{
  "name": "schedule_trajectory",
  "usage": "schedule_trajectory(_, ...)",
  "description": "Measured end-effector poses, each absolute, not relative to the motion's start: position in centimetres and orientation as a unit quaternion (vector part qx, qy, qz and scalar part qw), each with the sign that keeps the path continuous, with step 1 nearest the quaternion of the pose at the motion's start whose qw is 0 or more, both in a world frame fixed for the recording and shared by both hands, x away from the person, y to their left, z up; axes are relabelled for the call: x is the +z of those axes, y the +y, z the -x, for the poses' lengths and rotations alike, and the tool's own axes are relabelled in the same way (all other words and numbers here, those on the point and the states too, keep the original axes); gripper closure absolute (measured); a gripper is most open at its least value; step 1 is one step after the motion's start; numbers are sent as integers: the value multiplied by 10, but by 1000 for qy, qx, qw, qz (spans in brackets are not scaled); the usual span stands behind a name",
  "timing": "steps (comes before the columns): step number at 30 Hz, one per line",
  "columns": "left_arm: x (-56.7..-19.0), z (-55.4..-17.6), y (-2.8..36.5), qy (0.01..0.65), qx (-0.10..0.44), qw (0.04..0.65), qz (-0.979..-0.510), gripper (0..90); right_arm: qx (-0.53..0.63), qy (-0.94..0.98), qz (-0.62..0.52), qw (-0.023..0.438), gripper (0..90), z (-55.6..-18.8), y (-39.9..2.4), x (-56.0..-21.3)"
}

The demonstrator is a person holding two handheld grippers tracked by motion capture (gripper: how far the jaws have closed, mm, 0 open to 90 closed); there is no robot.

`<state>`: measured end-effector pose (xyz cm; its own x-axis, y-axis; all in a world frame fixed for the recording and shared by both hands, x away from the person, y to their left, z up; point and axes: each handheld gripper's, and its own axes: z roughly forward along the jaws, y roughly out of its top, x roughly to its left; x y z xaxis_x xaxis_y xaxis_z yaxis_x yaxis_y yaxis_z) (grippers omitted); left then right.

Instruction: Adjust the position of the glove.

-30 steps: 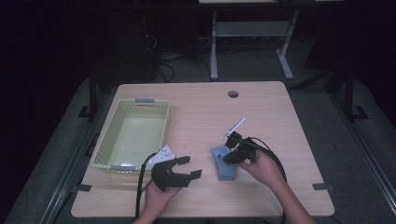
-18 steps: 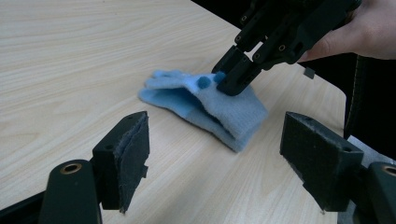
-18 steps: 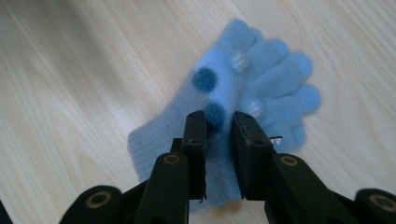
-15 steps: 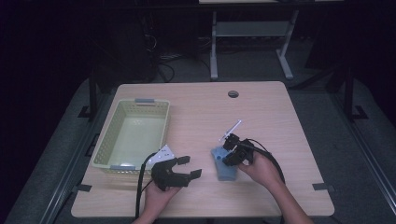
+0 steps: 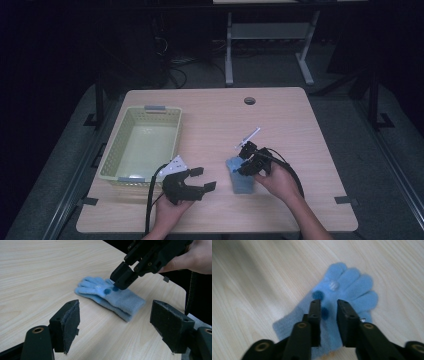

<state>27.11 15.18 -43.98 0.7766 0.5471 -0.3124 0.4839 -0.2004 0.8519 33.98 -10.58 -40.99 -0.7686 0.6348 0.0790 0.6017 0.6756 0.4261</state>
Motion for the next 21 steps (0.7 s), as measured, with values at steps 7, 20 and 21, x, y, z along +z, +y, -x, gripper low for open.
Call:
schedule_trajectory(7, -440, -270, 151, 335, 26, 539, -772, 237, 215, 913, -346, 17, 806, -343, -101, -424)
schedule_trajectory(20, -443, -270, 148, 336, 12, 537, -774, 238, 259, 892, -372, 5, 669, -338, -116, -421)
schedule_trajectory(21, -443, -271, 148, 337, 10, 537, -773, 239, 271, 886, -378, 2, 630, -337, -121, -419)
